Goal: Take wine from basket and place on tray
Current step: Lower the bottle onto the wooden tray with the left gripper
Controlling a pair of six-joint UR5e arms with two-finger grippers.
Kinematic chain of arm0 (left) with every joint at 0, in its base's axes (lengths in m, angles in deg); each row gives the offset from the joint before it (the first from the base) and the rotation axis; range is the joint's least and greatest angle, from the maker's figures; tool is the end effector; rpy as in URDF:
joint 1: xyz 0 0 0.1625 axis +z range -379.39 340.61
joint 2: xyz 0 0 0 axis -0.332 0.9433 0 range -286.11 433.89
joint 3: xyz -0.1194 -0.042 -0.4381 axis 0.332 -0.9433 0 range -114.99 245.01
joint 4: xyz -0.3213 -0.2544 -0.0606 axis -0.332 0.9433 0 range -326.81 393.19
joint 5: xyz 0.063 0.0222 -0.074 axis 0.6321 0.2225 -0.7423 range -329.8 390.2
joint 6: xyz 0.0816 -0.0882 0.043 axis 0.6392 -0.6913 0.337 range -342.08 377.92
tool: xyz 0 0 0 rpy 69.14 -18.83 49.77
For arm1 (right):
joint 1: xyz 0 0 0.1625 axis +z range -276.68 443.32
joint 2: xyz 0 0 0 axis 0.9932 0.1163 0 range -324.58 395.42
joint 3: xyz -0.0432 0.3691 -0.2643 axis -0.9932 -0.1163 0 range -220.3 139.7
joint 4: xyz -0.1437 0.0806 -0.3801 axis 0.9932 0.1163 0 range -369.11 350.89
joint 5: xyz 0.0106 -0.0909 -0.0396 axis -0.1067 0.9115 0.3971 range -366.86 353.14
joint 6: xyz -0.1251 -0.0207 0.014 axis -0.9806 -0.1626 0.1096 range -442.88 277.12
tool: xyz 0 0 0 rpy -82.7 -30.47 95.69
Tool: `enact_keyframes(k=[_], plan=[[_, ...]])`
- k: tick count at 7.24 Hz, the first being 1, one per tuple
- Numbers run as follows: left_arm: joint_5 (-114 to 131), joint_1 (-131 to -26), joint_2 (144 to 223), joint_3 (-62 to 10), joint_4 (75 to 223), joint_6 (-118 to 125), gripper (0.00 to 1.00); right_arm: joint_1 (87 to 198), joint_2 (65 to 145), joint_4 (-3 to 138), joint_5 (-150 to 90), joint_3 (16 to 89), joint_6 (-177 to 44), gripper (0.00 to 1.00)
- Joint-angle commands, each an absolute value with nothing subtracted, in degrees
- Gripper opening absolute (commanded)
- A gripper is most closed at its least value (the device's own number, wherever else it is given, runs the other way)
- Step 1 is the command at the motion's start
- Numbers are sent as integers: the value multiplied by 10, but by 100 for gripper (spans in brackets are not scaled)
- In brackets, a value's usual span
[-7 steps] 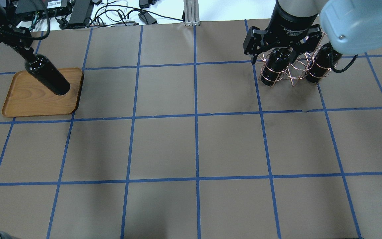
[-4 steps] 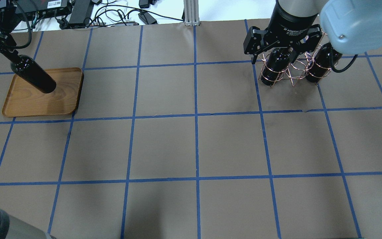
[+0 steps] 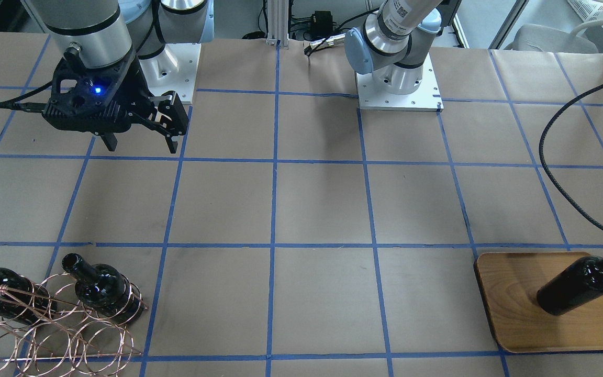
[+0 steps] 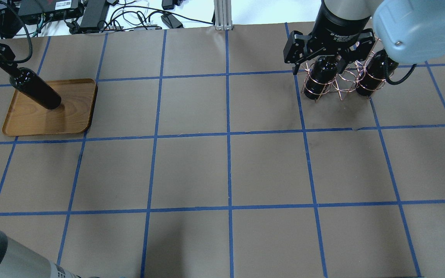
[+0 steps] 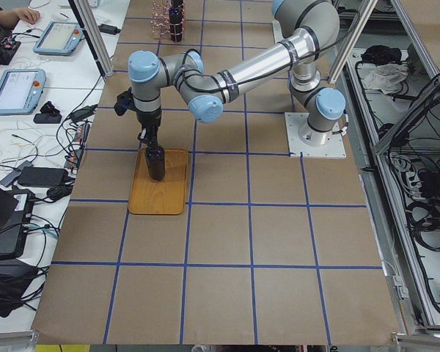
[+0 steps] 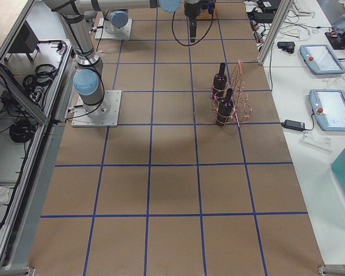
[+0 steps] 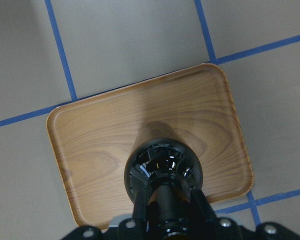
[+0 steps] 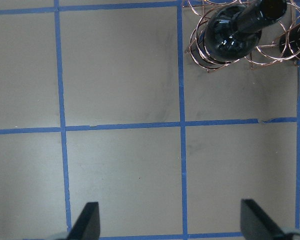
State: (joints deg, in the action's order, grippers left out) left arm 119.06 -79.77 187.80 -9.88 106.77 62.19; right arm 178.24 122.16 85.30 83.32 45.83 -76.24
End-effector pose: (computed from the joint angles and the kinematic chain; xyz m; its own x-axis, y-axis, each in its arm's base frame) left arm 0.2221 -0.6655 0.4062 -0.9652 0.2493 -0.0785 0.2569 0.9603 -0.1088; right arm 0.1778 -0.5153 0.5036 -0.9995 0.0297 -0.0070 0.0302 0.9957 -0.0873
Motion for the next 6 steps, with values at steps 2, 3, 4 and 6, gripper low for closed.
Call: enact_keyframes(k=[2,3,4,6], plan=[[1189,-792,1884,-101,1068,628,0,1782,1222,854,833,458,-762,100],[1189,-792,1885,-103,1068,628,0,1782,1222,854,832,458,-762,100],[1189,-792,1886,-103,1068,628,22,1783,1222,854,832,458,-762,100],[1168,-792,1880,-103,1068,623,100,1783,1221,855,833,458,-769,100]])
